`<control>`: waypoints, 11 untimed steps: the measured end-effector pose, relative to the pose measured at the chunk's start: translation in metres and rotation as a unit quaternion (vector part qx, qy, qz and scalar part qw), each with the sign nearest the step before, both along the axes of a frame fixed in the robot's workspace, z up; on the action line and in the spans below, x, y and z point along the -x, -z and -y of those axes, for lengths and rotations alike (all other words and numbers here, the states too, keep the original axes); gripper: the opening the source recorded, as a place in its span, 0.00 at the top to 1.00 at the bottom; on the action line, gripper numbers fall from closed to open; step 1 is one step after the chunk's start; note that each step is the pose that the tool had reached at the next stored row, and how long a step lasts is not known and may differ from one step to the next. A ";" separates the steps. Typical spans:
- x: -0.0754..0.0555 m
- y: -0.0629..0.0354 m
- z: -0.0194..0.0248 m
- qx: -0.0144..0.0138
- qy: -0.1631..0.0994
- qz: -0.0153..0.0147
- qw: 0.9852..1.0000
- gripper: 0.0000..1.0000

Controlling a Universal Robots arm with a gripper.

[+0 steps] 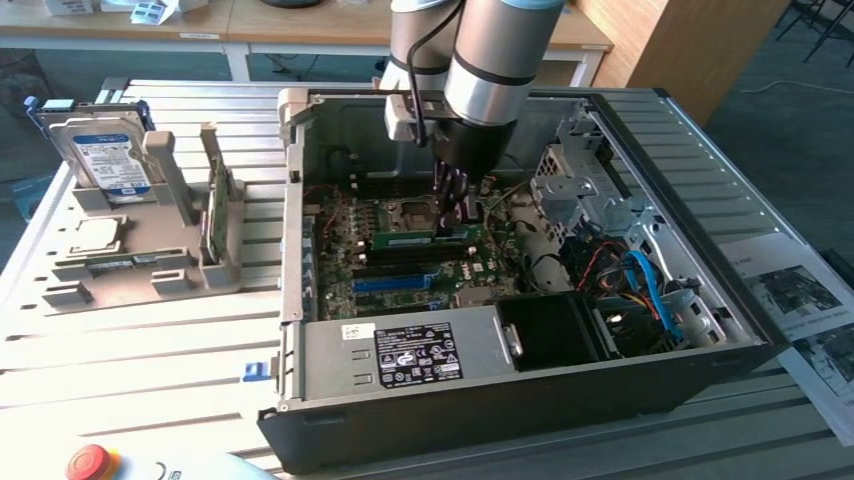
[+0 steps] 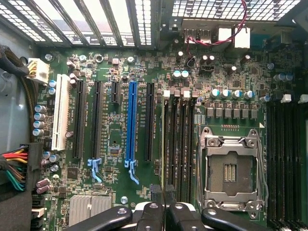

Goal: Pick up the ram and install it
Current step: 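Insert the ram into the slot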

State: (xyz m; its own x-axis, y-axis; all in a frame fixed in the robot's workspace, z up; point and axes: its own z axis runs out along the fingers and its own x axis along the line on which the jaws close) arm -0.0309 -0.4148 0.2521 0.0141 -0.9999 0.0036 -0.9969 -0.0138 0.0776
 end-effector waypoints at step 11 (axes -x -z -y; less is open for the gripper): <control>0.000 0.0071 -0.0003 0.002 0.000 0.000 1.000 0.89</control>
State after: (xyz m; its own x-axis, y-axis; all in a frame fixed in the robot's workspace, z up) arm -0.0309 -0.4145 0.2450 0.0141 -0.9999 0.0070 -0.9969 -0.0136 0.0773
